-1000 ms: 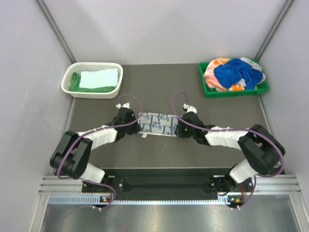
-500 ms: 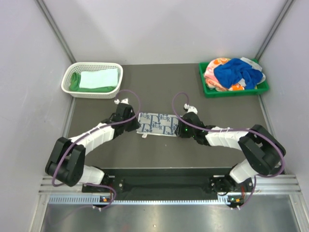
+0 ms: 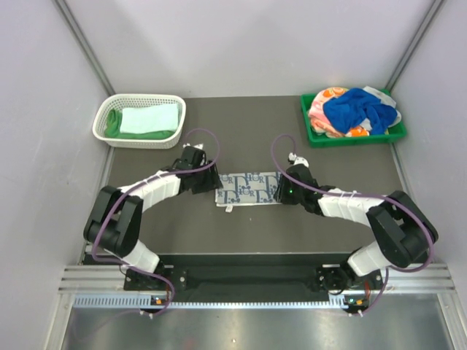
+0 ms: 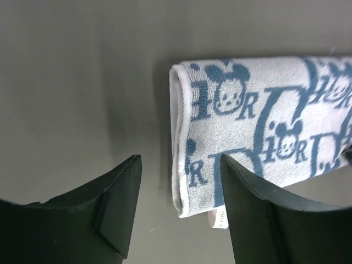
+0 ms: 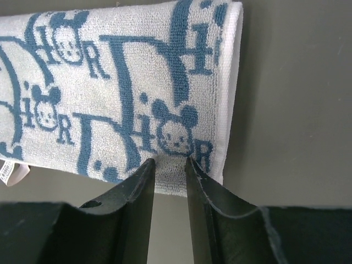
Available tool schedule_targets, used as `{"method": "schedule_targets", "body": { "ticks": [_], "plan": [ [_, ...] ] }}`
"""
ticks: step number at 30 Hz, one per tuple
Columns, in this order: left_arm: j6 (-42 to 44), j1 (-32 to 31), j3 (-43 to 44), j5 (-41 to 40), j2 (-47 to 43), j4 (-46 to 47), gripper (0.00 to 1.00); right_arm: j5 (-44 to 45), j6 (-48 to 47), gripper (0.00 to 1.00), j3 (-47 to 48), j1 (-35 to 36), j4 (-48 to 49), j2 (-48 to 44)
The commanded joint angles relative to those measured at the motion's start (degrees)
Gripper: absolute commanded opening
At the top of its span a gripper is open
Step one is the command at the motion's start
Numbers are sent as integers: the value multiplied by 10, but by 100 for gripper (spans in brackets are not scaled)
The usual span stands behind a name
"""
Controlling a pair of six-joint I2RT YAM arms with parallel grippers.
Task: Fold and stack the towels
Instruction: Neatly place the folded towel into the bin
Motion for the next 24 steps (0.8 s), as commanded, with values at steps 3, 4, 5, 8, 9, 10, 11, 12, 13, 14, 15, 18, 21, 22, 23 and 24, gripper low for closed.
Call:
{"method": "schedule_targets", "body": {
  "ticks": [3, 4, 5, 8, 9, 10, 11, 12, 13, 14, 15, 18, 21, 22, 23, 24],
  "plan": [
    [10, 5, 19, 88, 36, 12, 64, 0, -26, 30, -5, -23, -30, -16],
    [6, 5, 17, 93, 45, 13, 65, -4, -27, 30, -7, -24, -30, -18],
    [2, 6, 12, 97, 48, 19, 65, -6, -27, 30, -7, -28, -29, -19],
    [-10, 7, 0, 96, 66, 23, 64, -12, -29, 30, -11, -31, -24, -20],
    [-18, 7, -3, 101, 78, 27, 64, -14, -29, 30, -11, -32, -22, -20],
    [-23, 7, -4, 102, 84, 31, 63, -14, -28, 31, -13, -32, -19, -19],
    [-26, 6, -7, 104, 91, 33, 62, -16, -27, 30, -14, -33, -17, -18],
    [-29, 4, -7, 106, 99, 37, 61, -16, -27, 30, -15, -33, -16, -16],
    [-35, 1, -8, 101, 108, 38, 61, -19, -27, 30, -15, -34, -15, -15],
    [-36, -2, -9, 96, 112, 38, 61, -19, -27, 30, -15, -34, -14, -14],
    [-37, -4, -8, 91, 117, 33, 60, -20, -27, 30, -16, -36, -13, -13],
    [-42, -14, -8, 67, 133, 30, 59, -23, -27, 30, -16, -37, -10, -17],
    [-48, -21, -10, 54, 143, 30, 52, -26, -27, 30, -13, -37, -13, -20],
    [-50, -26, -11, 49, 144, 31, 50, -26, -27, 30, -13, -37, -13, -22],
    [-50, -30, -11, 37, 144, 31, 46, -27, -27, 30, -12, -38, -14, -23],
    [-52, -32, -11, 31, 144, 28, 35, -27, -27, 30, -11, -38, -14, -24]
  ]
}}
